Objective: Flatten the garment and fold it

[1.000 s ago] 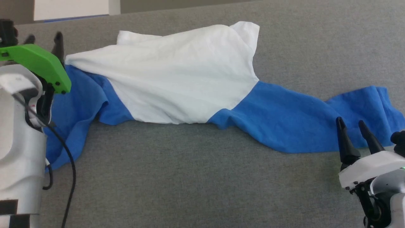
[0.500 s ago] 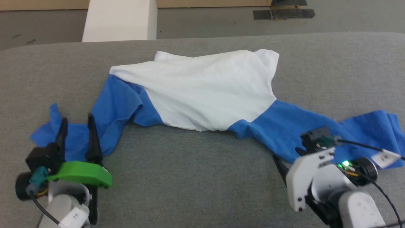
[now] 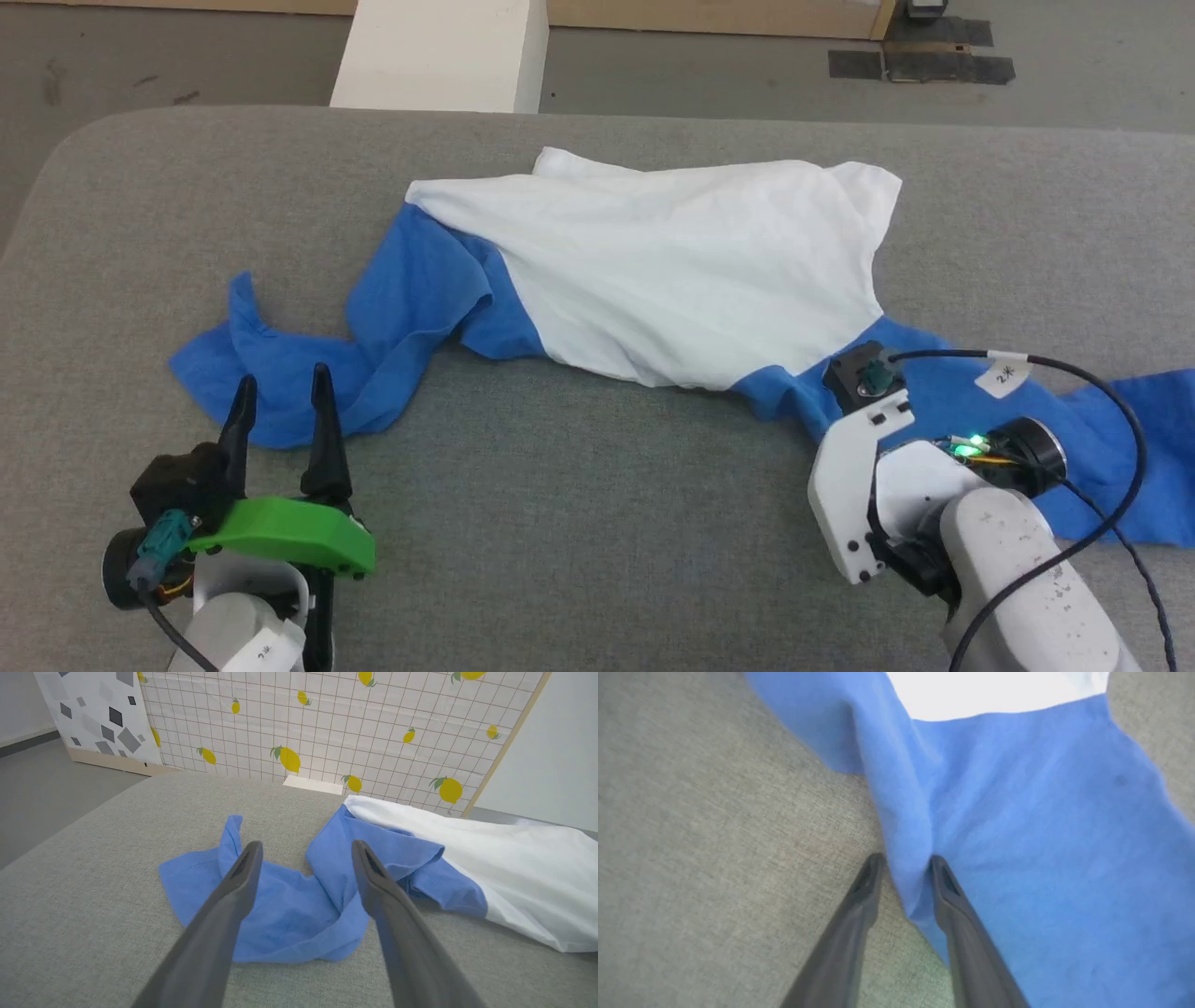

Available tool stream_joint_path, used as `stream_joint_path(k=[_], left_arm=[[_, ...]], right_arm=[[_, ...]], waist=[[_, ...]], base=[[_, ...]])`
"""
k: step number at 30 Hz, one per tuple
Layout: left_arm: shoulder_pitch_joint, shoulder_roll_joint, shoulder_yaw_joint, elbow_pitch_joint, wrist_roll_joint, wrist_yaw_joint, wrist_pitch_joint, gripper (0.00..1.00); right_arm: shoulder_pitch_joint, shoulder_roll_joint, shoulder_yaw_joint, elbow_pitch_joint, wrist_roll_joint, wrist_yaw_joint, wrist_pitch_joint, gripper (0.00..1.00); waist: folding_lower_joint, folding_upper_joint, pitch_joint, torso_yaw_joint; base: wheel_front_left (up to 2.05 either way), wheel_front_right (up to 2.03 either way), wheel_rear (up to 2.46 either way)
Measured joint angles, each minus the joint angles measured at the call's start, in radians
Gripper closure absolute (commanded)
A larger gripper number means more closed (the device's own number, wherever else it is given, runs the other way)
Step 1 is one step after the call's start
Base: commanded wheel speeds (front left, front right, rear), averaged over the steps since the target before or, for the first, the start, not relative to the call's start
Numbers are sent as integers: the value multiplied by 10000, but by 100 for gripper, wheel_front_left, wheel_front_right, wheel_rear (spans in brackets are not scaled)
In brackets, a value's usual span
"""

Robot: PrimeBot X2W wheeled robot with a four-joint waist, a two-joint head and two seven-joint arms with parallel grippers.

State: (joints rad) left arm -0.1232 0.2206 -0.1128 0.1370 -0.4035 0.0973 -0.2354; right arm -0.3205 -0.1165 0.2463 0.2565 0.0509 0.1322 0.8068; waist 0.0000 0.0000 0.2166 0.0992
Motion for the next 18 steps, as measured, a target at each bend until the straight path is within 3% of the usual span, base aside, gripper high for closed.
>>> stream_joint_path(k=[3,7,11,15,16,17,18], left_arm=[[23,-2,-73,86,-44,-75,184,0],[212,8,-73,82,-165,-81,422,0],[448,6,-82,31,-265,-65,702,0],[513,2,-219,-38,-397,-35,1110,0],[514,2,-272,-52,-418,-8,1218,0],[517,-6,-297,-63,-466,6,1323,0],[522,-12,-299,-67,-523,10,1425,0]], right_arm=[[157,-677,516,-481,1053,-2,681,100],[1083,-2288,974,-1977,2729,4,2128,100],[2287,-3507,-96,-2984,3365,4,3693,100],[3216,-3705,-1584,-3476,3139,2,4332,100],[3329,-3580,-1894,-3622,2984,2,4119,65],[3371,-3321,-2245,-3737,2905,2,3812,0],[3370,-3024,-2506,-3822,2909,2,3574,0]], waist=[[0,0,-131,-2],[0,0,-322,-89],[0,1,-442,-274],[0,0,-499,-450],[0,1,-502,-470],[0,0,-499,-481],[0,1,-494,-488]], base=[[0,0,0],[0,0,0],[0,0,0],[0,0,0],[0,0,0],[0,0,0],[0,0,0]])
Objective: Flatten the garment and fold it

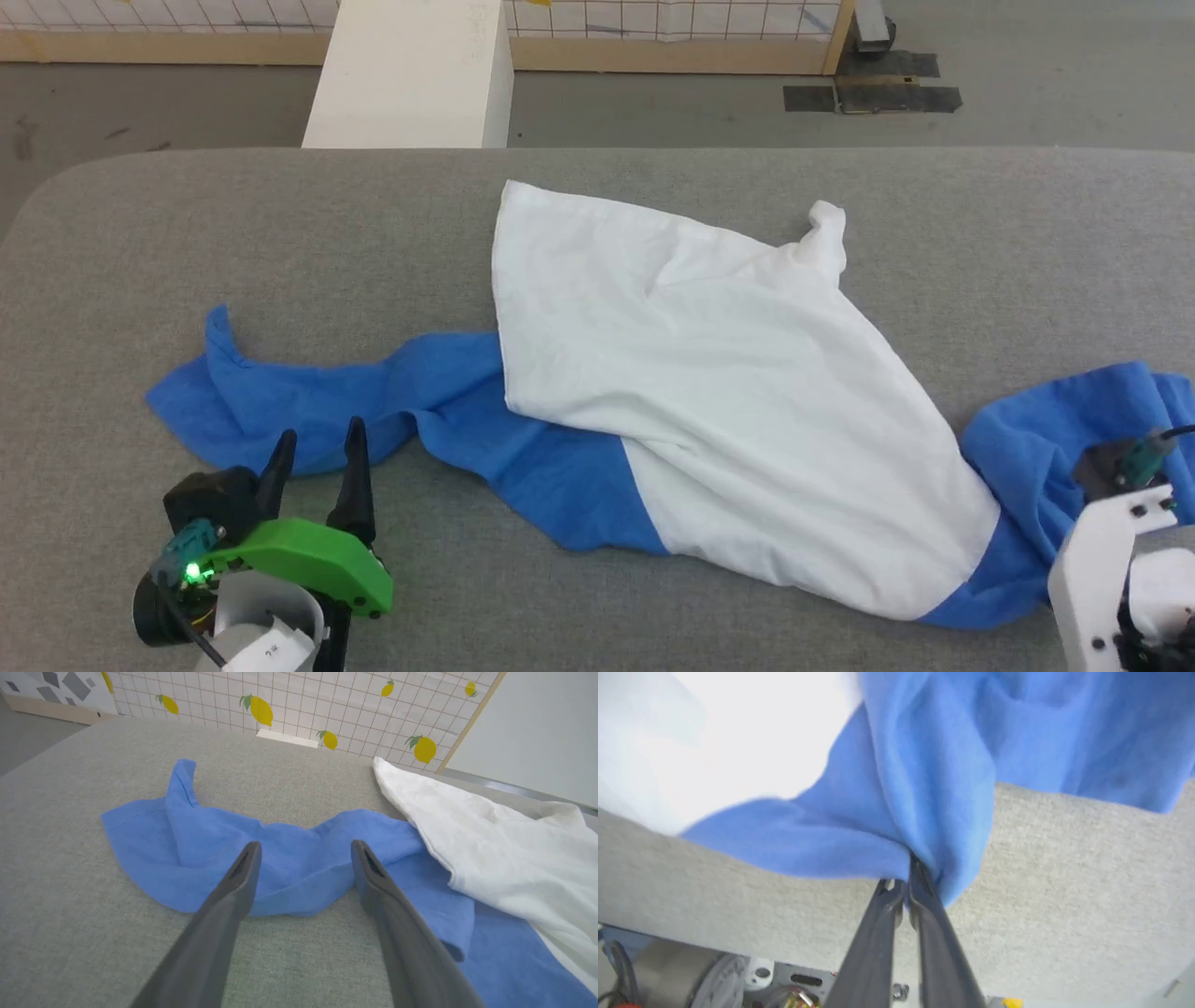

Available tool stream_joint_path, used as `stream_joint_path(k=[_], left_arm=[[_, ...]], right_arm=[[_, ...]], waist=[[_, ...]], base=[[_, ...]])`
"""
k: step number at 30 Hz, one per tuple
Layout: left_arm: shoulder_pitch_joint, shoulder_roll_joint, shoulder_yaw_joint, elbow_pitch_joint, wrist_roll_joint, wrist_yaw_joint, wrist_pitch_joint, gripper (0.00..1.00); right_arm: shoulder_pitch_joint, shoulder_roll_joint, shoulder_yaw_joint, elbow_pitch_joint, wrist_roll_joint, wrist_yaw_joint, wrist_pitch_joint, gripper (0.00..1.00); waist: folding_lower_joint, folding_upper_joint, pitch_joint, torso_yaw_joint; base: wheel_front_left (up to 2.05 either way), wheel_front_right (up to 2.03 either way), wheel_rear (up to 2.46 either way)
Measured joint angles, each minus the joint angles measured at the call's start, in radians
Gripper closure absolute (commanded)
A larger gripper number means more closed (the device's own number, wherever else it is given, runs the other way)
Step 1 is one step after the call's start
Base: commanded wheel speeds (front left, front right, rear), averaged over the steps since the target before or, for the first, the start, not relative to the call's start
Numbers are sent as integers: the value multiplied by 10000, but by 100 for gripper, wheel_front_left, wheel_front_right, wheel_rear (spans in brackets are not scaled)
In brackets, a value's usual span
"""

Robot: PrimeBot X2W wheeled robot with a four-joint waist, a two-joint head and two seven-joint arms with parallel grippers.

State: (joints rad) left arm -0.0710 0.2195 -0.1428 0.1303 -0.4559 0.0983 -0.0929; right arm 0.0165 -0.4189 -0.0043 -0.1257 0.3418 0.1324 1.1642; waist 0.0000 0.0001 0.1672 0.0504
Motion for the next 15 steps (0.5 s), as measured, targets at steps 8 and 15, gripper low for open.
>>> stream_joint_path(k=[8,15], left_arm=[[191,-301,-274,-351,-901,-265,1214,0],[13,-698,-736,-98,-1816,-531,2838,0]], right_arm=[[-661,2832,-2941,-1237,-619,-2,-3417,0],[-759,3565,-3536,-1450,-1294,-4,-4757,0]], waist=[[0,0,-110,8],[0,0,-147,-169]], base=[[0,0,0],[0,0,0]])
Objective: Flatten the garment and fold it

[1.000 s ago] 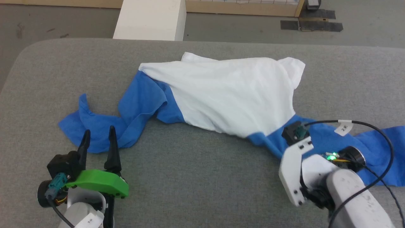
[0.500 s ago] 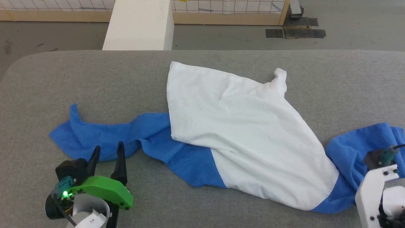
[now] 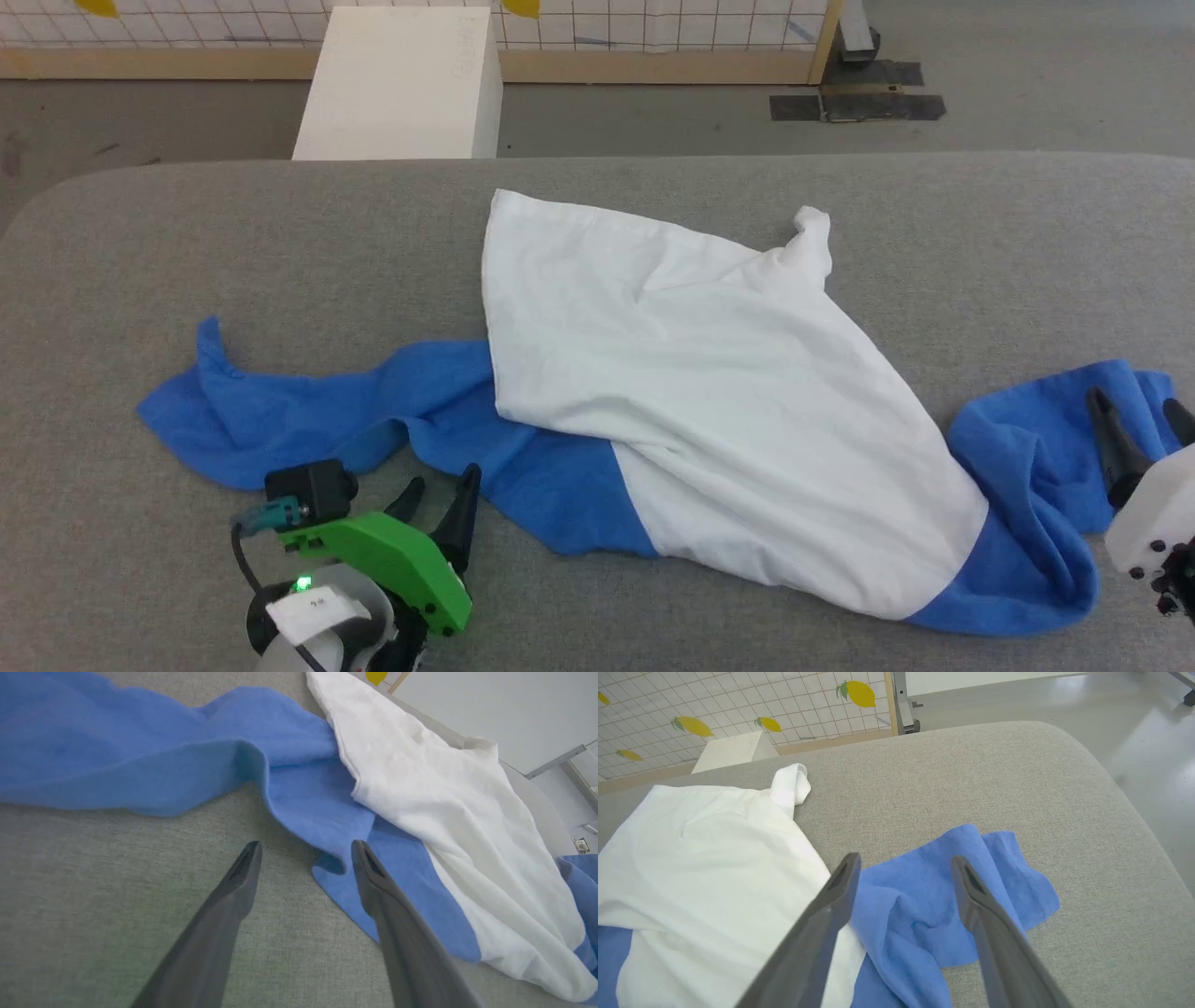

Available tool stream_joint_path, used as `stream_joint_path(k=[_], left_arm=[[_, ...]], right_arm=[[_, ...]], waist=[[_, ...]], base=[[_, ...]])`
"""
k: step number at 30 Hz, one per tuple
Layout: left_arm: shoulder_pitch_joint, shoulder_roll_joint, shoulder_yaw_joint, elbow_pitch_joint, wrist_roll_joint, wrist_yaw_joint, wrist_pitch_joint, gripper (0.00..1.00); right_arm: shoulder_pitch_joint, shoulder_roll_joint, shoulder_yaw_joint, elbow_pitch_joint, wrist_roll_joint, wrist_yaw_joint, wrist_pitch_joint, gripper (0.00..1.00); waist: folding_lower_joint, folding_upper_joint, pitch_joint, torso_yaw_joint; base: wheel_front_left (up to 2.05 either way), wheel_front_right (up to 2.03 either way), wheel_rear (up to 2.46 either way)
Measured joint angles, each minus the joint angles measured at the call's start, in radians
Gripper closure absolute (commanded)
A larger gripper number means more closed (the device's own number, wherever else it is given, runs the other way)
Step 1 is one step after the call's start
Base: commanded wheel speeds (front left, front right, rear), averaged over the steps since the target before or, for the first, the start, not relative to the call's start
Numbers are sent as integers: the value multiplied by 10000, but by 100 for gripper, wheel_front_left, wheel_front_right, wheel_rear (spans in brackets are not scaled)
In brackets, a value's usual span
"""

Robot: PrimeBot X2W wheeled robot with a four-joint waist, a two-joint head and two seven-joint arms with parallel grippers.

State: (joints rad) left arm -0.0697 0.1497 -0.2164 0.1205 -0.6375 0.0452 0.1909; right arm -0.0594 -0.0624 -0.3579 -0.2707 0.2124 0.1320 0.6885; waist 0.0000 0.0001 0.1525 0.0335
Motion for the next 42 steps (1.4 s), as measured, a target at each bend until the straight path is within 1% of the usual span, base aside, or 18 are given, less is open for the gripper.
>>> stream_joint_path(k=[2,7,8,9,11,13,16,19,24,26,27,31,33,34,35,36,39,42], left_arm=[[-239,-50,61,221,-244,-2,201,0],[-908,-65,222,851,-334,-48,113,0],[-965,-48,224,1001,-326,-56,94,53],[-981,-48,244,1076,-326,-69,15,100],[-970,-61,301,1204,-477,-270,-52,100],[-938,-107,533,1185,-706,-267,-282,100],[-653,-19,1022,792,-949,-165,-506,100],[136,142,1542,-153,-1319,21,-581,100],[1872,407,1996,-2048,-1567,748,92,100],[2368,579,2044,-2539,-1544,1131,535,100],[2601,685,2061,-2736,-1494,1407,767,100],[3115,1064,1975,-2713,-1066,2502,1787,100],[3157,1060,1887,-2476,-1022,2792,2096,100],[3148,1047,1856,-2433,-949,2847,2105,90],[3114,988,1893,-2525,-949,2836,1954,2],[3059,963,1896,-2631,-951,2778,1850,0],[2703,1103,1925,-3033,-736,2589,1461,0],[1999,1582,2192,-3689,104,2491,372,0]], right_arm=[[3,63,119,61,-42,0,-132,0],[10,98,426,305,-127,0,-343,0],[12,100,458,355,-123,0,-378,0],[19,100,474,397,-121,0,-414,0],[52,100,520,535,-104,2,-464,0],[170,100,522,625,-94,0,-470,0],[317,100,531,736,-15,0,-527,0],[350,109,606,863,4,2,-570,0],[399,107,660,1011,-2,0,-644,0],[394,109,792,1041,0,0,-696,0],[384,111,878,1053,-2,2,-738,0],[211,113,1168,1279,-4,0,-832,0],[107,115,1352,1371,-6,2,-865,0],[79,115,1471,1438,-15,0,-863,0],[63,113,1580,1507,-44,0,-859,0],[58,115,1691,1544,-105,2,-859,0],[-37,115,1916,1705,-188,0,-681,0],[-434,117,2094,1956,-487,2,-146,0]], waist=[[0,0,21,-110],[0,0,87,-464],[0,0,100,-530],[0,0,111,-575],[0,0,125,-658],[0,0,122,-645],[0,0,89,-516],[0,0,25,-331],[0,0,-69,99],[0,0,-92,264],[0,0,-95,349],[0,-1,-65,555],[0,0,-31,550],[0,0,-24,526],[0,-1,-28,491],[0,0,-35,462],[0,0,-59,378],[0,-1,-52,261]], base=[[0,0,0],[0,0,0],[0,0,0],[0,0,0],[0,0,0],[0,0,0],[0,0,0],[0,0,0],[0,0,0],[0,0,0],[0,0,0],[0,0,0],[0,0,0],[0,0,0],[0,0,0],[0,0,0],[0,0,0],[0,0,0]])
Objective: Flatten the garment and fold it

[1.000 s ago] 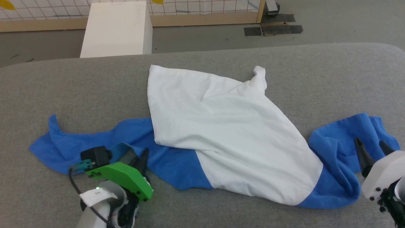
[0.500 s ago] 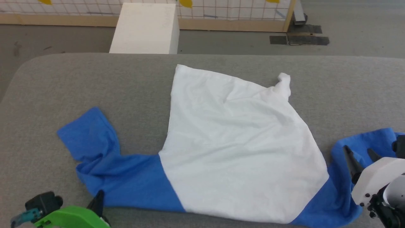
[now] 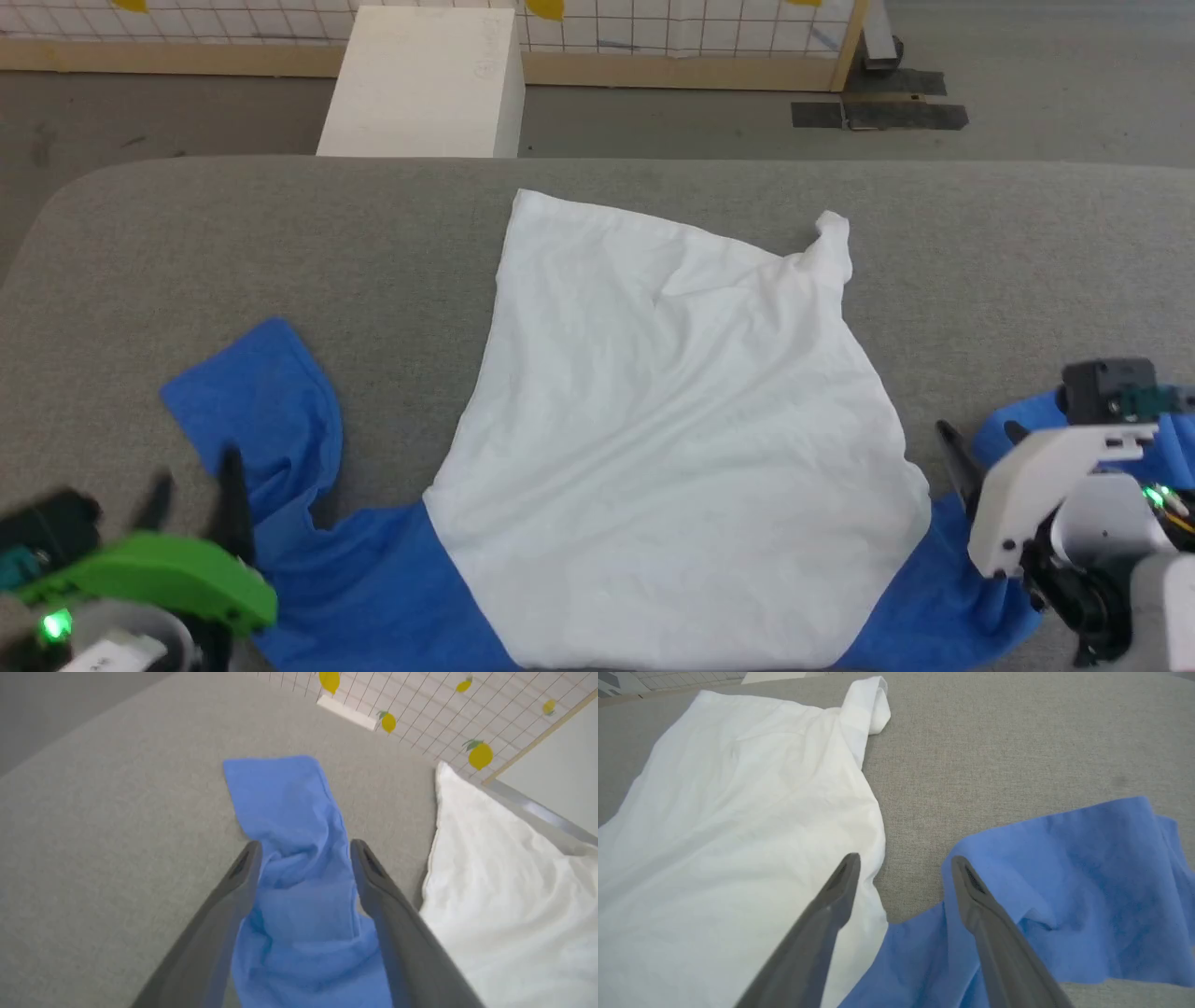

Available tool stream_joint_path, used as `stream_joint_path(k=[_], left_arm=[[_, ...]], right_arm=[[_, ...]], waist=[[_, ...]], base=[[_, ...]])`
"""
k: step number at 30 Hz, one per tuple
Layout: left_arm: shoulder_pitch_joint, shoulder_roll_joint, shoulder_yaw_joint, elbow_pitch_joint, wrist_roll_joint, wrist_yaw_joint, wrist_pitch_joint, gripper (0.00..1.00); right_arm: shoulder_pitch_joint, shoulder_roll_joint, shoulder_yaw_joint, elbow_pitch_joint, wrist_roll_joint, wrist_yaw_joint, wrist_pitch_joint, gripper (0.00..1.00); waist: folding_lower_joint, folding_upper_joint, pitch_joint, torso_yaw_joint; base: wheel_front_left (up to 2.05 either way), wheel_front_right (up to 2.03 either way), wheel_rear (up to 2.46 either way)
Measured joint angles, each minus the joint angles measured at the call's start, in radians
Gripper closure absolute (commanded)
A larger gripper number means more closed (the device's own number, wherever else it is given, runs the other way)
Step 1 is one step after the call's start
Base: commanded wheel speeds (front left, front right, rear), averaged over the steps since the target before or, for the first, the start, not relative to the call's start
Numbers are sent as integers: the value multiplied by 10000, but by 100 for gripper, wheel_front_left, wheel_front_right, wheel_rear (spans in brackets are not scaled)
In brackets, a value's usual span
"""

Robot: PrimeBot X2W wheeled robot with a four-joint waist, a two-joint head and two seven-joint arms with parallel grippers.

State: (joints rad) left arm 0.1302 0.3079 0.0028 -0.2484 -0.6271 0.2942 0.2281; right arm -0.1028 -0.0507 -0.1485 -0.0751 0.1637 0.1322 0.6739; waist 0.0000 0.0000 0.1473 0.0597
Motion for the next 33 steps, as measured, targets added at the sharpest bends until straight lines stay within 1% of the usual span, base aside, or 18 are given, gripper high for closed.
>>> stream_joint_path(k=[1,3,4,6,9,10,13,16,18,19,20,21,26,29,33], left_arm=[[-265,56,79,-203,105,-125,-385,0],[-932,245,88,-443,817,-420,-1540,0],[-1150,384,-35,-460,1135,-604,-1912,0],[-1476,803,-443,-290,2249,-865,-2855,0],[-1860,773,-993,184,2945,-1112,-3889,0],[-1975,736,-1233,433,3041,-1223,-4033,0],[-2198,497,-1628,1041,3095,-1398,-4293,0],[-2362,192,-1862,1515,3089,-1524,-4460,0],[-2455,63,-1912,1705,3087,-1567,-4558,0],[-2507,4,-1933,1808,3051,-1615,-4604,0],[-2565,-54,-1931,1904,2982,-1630,-4640,0],[-2608,-92,-1929,1987,2966,-1651,-4679,0],[-2754,-362,-1712,2192,2817,-1684,-4778,0],[-2807,-504,-1670,2219,2815,-1762,-4805,0],[-3070,-713,-1699,2238,2853,-1941,-4807,0]], right_arm=[[-168,-2,73,84,-128,-2,184,0],[-653,-82,472,410,-679,0,836,0],[-838,-111,663,594,-800,-2,1124,0],[-1359,-244,1110,1057,-1060,0,1689,0],[-2144,-445,1480,1776,-1484,0,2320,0],[-2379,-554,1580,2034,-1691,0,2472,0],[-2886,-633,1772,2715,-1843,0,2754,0],[-3066,-683,2232,3310,-1873,0,3093,0],[-3189,-809,2468,3413,-1733,-4,3329,0],[-3325,-890,2491,3421,-1595,-2,3515,59],[-3479,-984,2592,3407,-1488,-2,3636,93],[-3593,-1060,2646,3375,-1430,-2,3643,100],[-4458,-1264,2429,3545,-1392,0,3187,100],[-5251,-1333,2092,3868,-1674,0,2725,100],[-6514,-1319,1515,4276,-2420,0,1988,100]], waist=[[0,0,16,-25],[0,0,81,-72],[0,0,118,-85],[0,0,231,-107],[0,0,433,-90],[0,0,511,-67],[0,0,743,42],[0,0,1001,222],[0,0,1151,335],[0,0,1250,403],[0,0,1354,473],[0,0,1436,529],[0,0,1846,899],[0,0,2064,1094],[1,0,2326,1388]], base=[[0,0,0],[0,0,0],[0,0,0],[0,0,0],[0,0,0],[0,0,0],[0,0,0],[0,0,0],[0,0,0],[0,0,0],[0,0,0],[0,0,0],[0,0,0],[0,0,0],[0,0,0]])
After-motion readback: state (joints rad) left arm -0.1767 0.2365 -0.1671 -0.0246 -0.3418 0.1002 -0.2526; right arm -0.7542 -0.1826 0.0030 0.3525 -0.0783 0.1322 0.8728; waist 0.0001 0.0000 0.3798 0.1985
